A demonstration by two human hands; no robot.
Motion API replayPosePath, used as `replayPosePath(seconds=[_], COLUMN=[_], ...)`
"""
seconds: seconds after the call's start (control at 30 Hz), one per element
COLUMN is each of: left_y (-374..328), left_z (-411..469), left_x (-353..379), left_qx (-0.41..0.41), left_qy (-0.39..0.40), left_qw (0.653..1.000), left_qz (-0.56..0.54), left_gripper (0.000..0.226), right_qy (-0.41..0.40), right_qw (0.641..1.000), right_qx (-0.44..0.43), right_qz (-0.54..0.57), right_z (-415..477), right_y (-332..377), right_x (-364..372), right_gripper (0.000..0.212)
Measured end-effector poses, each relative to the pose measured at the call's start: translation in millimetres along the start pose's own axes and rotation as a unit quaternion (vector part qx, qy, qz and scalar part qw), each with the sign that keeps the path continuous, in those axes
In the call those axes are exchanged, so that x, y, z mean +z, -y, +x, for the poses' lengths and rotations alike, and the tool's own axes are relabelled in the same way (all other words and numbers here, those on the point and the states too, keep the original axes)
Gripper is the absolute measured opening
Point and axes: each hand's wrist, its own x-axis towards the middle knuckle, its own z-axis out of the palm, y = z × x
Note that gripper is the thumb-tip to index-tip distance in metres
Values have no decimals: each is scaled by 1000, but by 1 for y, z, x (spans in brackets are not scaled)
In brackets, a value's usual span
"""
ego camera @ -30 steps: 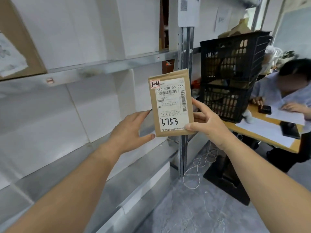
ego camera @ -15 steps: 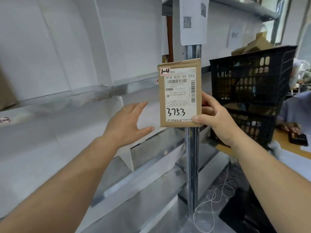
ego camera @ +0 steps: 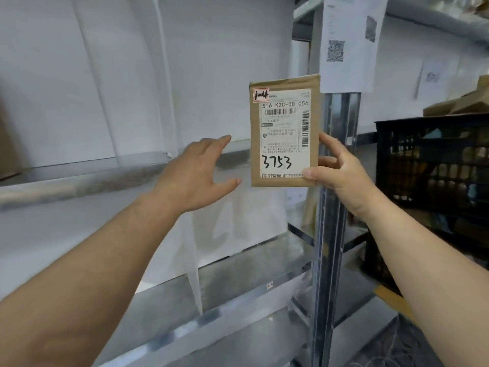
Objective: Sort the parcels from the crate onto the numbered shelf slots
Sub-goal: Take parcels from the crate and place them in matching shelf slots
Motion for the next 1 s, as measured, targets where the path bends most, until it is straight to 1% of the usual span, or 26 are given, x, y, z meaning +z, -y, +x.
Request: replayPosePath(seconds=[0.1,0.17,0.27,0.33,0.4,0.5,0.53,0.6,0.7,0.83,1.0], left_y=[1,1,-2,-7,-11,-15,-15,-11,-2,14,27], left_z=[10,21,39,54,67,85,90,97,104,112,120], left_x=[-3,-4,-5,-4,0,10,12,16,23,34,42], left_qx=[-38,-64,-98,-141,-172,-179,-185,-203,-237,-285,-323], left_qy=[-5,-1,-23,-42,-48,-77,-90,-108,-112,-97,-67], left_qw=[999,998,990,974,958,947,945,942,936,931,927], left_qz=[2,-23,-95,-170,-224,-254,-253,-244,-234,-208,-180], left_gripper=[80,79,73,68,60,39,37,39,46,48,43], right_qy=[30,51,63,75,92,102,106,126,151,155,157], right_qw=[999,998,997,994,992,990,990,989,987,983,973], right_qx=[-8,-17,-30,-31,-31,-37,-39,-42,-50,-60,-75], right_qz=[16,21,44,66,84,90,89,66,-4,-80,-150], right_z=[34,55,84,103,118,138,145,157,174,195,205], right_y=[-4,-5,-9,-12,-15,-18,-20,-22,-25,-34,-39], right_x=[5,9,13,14,17,22,23,27,39,60,75], right_gripper=[82,86,80,77,78,76,75,74,73,68,58])
